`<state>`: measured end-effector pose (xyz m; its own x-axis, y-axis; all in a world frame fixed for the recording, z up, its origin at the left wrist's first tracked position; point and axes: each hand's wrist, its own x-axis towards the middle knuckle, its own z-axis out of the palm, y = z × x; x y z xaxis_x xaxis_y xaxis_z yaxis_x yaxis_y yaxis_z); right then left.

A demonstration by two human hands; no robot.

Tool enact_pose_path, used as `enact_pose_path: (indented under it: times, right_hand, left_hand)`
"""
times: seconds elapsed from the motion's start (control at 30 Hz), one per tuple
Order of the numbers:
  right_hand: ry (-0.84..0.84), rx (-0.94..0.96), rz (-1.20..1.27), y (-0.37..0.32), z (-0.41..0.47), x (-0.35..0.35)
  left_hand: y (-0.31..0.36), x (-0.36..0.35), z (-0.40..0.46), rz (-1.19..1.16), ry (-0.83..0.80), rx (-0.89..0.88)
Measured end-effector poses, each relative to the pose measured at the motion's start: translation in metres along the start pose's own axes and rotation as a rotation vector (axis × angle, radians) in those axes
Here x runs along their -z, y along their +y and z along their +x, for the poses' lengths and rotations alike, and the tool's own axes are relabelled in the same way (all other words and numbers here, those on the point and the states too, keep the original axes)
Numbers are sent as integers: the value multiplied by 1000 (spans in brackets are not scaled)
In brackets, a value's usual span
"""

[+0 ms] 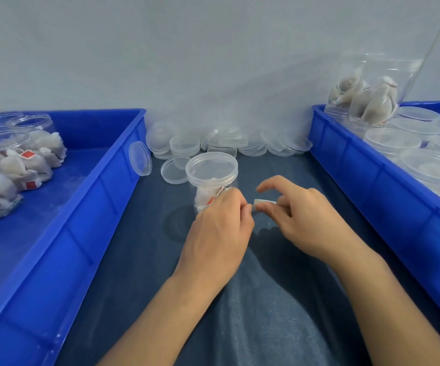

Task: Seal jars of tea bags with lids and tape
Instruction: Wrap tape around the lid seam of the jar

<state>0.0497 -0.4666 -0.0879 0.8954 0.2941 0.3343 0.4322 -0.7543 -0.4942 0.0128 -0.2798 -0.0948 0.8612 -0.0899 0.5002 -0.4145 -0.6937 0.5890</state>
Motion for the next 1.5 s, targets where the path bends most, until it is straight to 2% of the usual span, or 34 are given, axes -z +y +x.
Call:
enact_pose_path:
  times: [0.1, 0.27, 0.4, 0.47, 0.57, 0.7, 1.1, 1.5]
  right_hand:
    - [62, 71, 32, -3, -2, 0]
    - [171, 142, -65, -7, -4, 0]
    - [239, 152, -111, -9, -3, 1]
    - [250, 153, -106, -11, -3, 0]
    - [245, 159, -99, -16, -4, -2]
    - [247, 173, -100, -22, -4, -5]
    - [351, 173, -159, -28, -6, -2]
    - [457, 149, -201, -26, -5, -5]
  left_hand:
    - [-3, 1, 0, -32, 45, 27]
    - [-4, 6, -1, -15, 159, -12]
    - [-10, 13, 6, -8, 469, -44]
    - [-18, 12, 10, -22, 568, -5]
    - [-28, 4, 12, -165, 438, 94]
    - [-42, -5, 15, -289, 198, 100]
    - [-36, -9, 14, -115, 164, -36]
    - [-29, -9, 10, -34, 163, -61]
